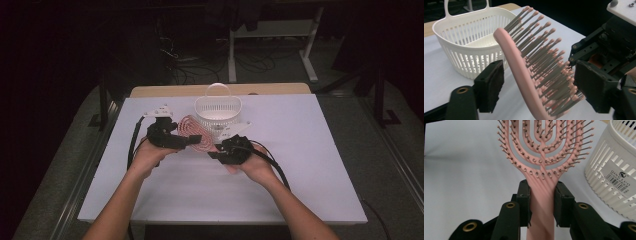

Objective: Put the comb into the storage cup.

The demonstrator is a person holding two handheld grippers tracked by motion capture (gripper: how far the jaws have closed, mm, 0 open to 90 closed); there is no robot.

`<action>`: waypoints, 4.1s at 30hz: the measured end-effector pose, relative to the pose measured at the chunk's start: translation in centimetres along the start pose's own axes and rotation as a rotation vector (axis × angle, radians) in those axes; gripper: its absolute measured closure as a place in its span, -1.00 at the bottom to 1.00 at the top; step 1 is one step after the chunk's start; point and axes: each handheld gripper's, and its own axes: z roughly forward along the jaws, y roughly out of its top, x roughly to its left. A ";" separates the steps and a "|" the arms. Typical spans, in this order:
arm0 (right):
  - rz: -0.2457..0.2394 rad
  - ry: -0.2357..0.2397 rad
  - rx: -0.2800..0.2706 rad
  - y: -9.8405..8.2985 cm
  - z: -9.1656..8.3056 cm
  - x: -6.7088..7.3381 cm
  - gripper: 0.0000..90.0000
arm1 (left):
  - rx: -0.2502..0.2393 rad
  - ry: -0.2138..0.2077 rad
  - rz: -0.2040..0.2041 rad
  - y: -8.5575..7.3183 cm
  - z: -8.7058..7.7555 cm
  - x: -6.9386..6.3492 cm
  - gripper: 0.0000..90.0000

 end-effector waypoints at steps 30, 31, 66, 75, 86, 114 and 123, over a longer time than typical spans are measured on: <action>0.008 -0.034 0.007 -0.2 0.7 0.4 0.52 | -0.014 -0.017 -0.089 0.1 -0.4 0.5 0.09; 0.009 -0.034 0.008 -0.2 0.8 0.4 0.52 | -0.015 -0.018 -0.093 0.1 -0.4 0.5 0.10; 0.025 -0.032 -0.019 -0.1 1.5 0.6 0.50 | -0.079 -0.045 -0.061 0.7 -1.0 -0.3 0.44; 0.040 -0.036 -0.031 -0.1 1.4 0.4 0.36 | -0.093 -0.021 -0.049 0.7 -1.2 -0.3 0.45; 0.075 -0.026 -0.054 -0.1 0.8 -0.2 0.00 | -0.111 0.000 -0.045 0.8 -1.8 -0.1 0.45; 0.155 -0.081 -0.046 -2.1 -2.5 -2.4 -0.69 | -0.167 0.053 -0.034 1.2 -4.6 0.8 0.46; 0.203 -0.115 -0.075 -5.3 -4.8 -3.4 -0.86 | -0.174 0.059 -0.034 1.3 -5.0 1.1 0.46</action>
